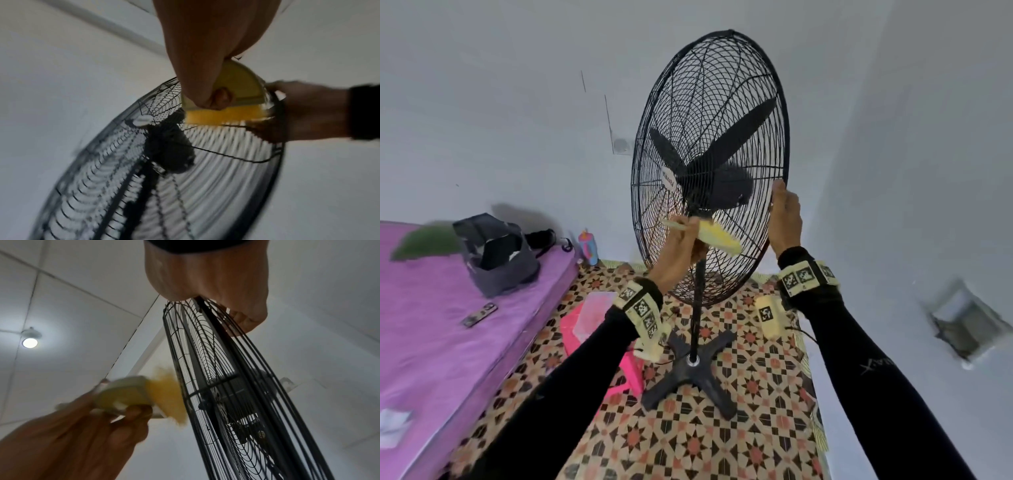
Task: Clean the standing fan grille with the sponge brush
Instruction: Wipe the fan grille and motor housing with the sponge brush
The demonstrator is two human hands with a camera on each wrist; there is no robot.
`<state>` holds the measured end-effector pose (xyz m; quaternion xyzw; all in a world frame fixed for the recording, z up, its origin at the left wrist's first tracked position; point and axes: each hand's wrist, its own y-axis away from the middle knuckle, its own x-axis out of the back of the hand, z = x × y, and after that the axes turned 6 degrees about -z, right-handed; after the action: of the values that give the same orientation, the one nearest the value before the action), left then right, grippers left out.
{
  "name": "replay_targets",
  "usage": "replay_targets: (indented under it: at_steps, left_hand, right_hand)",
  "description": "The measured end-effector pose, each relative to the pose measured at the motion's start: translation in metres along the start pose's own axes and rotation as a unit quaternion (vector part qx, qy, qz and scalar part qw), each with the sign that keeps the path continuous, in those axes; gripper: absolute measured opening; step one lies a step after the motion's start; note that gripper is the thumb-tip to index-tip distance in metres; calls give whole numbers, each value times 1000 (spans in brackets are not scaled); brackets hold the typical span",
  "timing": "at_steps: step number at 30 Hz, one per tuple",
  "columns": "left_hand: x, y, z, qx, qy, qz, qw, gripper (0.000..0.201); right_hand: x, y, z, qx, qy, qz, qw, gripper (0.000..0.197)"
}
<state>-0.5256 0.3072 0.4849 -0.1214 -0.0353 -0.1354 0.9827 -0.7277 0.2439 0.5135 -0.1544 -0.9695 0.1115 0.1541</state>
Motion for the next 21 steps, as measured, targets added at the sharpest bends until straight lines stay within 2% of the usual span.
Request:
replay_targets:
  at_steps: [2,3,6,8,9,12,13,15,17,19,21]
  left_hand:
    - [-21,19,-2,-3,7,-50,999,28]
    - [-27,26,-3,-14,21,-51,998,30]
    - [-21,24,-4,-39,47,41,997,26]
    - [-18,21,-4,-24,53,80,995,26]
    - [-21,22,-4,-8,58,65,996,26]
    - [-43,36,3,-4,44,-56,997,20]
    - [-50,42,8,-15,52,-71,996,15]
    - [-54,43,9,-38,53,-39,997,15]
    - [-54,40,8,-48,22,-35,998,30]
    - [-58,37,-1,-59,-84,-56,993,44]
    - [-60,35,-9,-84,-160,1,984,32]
  right_hand:
    - [5,1,1,-3,-3,-15,1000,37]
    - [7,1,2,-2,-2,-23,1000,37]
    - [7,5,-3,5,-1,-31,1000,37]
    - [6,6,-6,6,-7,-30,999,39]
    - [6,6,-6,7,-8,-31,999,42]
    - [10,4,-6,1,-8,-43,999,53]
    - [12,3,-4,-1,-3,-52,999,54]
    - [18,1,-1,-3,0,-73,997,51]
    - [26,-4,1,-14,-12,-96,995,56]
    - [33,-11,2,-30,-34,-123,991,66]
    - [38,-17,4,-39,-49,-149,987,72]
